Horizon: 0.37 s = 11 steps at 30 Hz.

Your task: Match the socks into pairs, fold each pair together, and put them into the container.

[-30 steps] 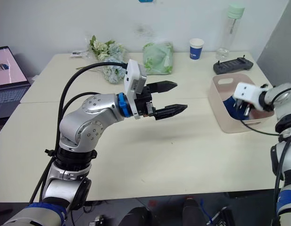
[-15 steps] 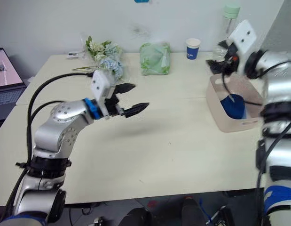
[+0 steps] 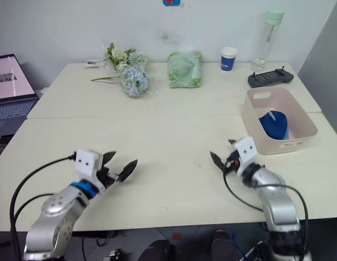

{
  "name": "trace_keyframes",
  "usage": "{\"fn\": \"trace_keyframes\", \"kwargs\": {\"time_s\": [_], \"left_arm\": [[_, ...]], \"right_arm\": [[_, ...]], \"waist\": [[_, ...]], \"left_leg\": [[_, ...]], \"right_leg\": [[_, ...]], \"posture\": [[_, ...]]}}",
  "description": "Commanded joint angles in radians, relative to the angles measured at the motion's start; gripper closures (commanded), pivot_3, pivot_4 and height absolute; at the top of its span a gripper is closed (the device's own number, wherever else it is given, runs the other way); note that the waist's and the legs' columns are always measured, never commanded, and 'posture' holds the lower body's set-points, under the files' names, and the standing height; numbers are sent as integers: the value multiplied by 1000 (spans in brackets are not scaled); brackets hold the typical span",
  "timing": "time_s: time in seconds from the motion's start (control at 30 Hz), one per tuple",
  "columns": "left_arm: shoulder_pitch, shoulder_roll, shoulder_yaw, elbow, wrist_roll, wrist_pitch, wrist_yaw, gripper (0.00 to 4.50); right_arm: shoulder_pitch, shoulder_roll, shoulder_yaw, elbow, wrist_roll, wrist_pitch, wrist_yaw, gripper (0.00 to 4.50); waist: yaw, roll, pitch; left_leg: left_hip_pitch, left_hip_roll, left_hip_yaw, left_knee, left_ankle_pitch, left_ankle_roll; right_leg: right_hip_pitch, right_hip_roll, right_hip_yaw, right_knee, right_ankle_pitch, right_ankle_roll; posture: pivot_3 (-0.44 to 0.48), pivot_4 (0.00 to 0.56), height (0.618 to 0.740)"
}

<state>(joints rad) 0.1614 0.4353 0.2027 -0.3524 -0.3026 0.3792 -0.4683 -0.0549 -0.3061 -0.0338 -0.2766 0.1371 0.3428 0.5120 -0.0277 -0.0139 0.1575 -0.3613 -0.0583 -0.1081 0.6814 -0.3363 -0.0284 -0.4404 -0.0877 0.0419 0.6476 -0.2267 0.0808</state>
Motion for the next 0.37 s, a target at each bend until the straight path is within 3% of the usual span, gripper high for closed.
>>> {"fn": "trace_keyframes", "kwargs": {"time_s": [0.03, 0.37], "left_arm": [[27, 3, 3, -59, 29, -42, 15, 0], [3, 6, -10, -25, 44, -49, 9, 0]], "right_arm": [[21, 15, -5, -95, 14, -20, -39, 25], [20, 19, 8, -139, 32, 31, -75, 25]], "waist": [[0, 0, 0], [0, 0, 0]], "left_leg": [[1, 0, 0, 0, 0, 0], [3, 0, 0, -1, 0, 0]], "right_leg": [[1, 1, 0, 0, 0, 0], [3, 2, -1, -1, 0, 0]], "posture": [[0, 150, 740], [0, 150, 740]]}}
